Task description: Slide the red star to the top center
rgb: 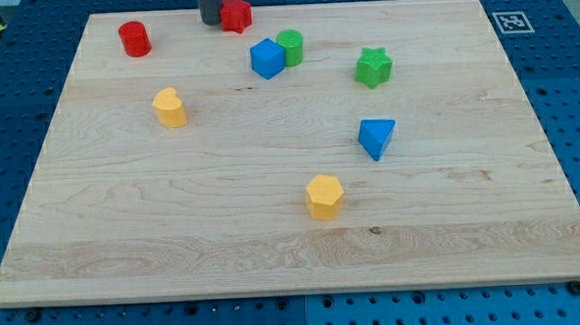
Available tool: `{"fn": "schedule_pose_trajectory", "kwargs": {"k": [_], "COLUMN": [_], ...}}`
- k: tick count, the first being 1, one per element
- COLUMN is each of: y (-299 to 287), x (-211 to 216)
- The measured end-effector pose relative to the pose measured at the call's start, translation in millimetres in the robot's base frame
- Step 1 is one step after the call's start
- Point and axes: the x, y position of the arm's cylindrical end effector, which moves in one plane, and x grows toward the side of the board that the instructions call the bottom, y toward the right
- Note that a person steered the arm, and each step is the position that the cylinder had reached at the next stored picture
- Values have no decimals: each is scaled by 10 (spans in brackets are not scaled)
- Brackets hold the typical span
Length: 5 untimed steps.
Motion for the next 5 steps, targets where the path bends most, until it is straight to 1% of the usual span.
{"fn": "schedule_pose_trajectory", "kwargs": {"k": [1,2,3,5], "y": [265,410,165,-1720], "x": [1,9,8,24]}}
